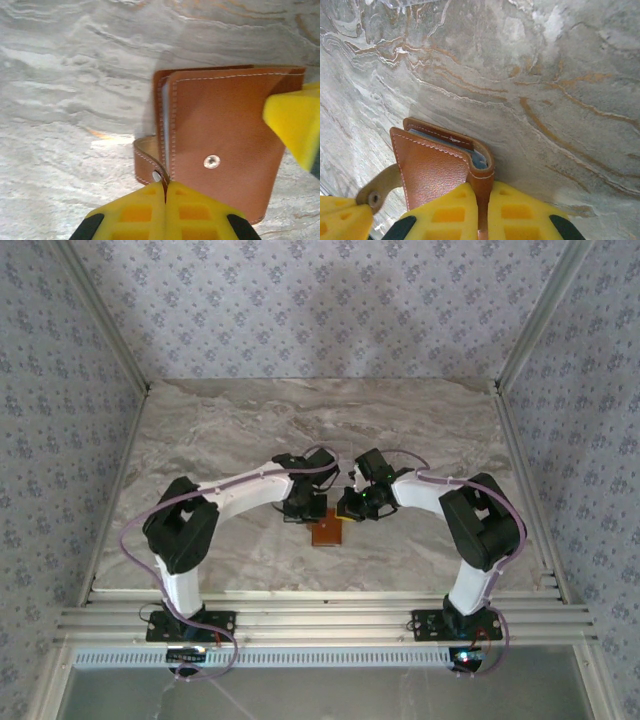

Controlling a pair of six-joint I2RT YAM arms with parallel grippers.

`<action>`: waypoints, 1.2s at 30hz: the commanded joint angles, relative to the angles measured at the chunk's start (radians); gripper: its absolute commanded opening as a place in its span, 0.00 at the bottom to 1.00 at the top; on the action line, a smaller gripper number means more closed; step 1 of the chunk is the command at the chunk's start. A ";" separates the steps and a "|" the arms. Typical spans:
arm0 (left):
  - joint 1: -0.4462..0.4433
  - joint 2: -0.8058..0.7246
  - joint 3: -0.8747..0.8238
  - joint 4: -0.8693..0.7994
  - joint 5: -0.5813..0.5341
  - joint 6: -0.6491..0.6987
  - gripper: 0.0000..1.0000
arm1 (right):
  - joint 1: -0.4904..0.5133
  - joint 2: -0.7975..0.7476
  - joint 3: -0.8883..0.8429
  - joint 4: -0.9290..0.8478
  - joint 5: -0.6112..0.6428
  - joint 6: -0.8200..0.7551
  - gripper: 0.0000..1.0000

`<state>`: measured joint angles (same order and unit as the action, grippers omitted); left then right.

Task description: Take the credit cards out of the card holder

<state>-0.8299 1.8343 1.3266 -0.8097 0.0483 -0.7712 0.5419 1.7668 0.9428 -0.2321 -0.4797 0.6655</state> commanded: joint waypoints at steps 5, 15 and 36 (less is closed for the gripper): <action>0.053 -0.077 -0.097 0.024 0.021 0.036 0.10 | 0.009 -0.026 0.047 -0.210 0.155 -0.077 0.25; 0.132 -0.108 -0.267 0.244 0.187 0.039 0.07 | 0.068 -0.078 0.163 -0.430 0.339 -0.063 0.54; 0.183 -0.089 -0.403 0.368 0.282 0.055 0.06 | 0.261 0.120 0.424 -0.598 0.505 0.013 0.92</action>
<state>-0.6460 1.7294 0.9524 -0.4217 0.3496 -0.7334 0.7975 1.8561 1.3342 -0.7788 -0.0132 0.6659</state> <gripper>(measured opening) 0.065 0.921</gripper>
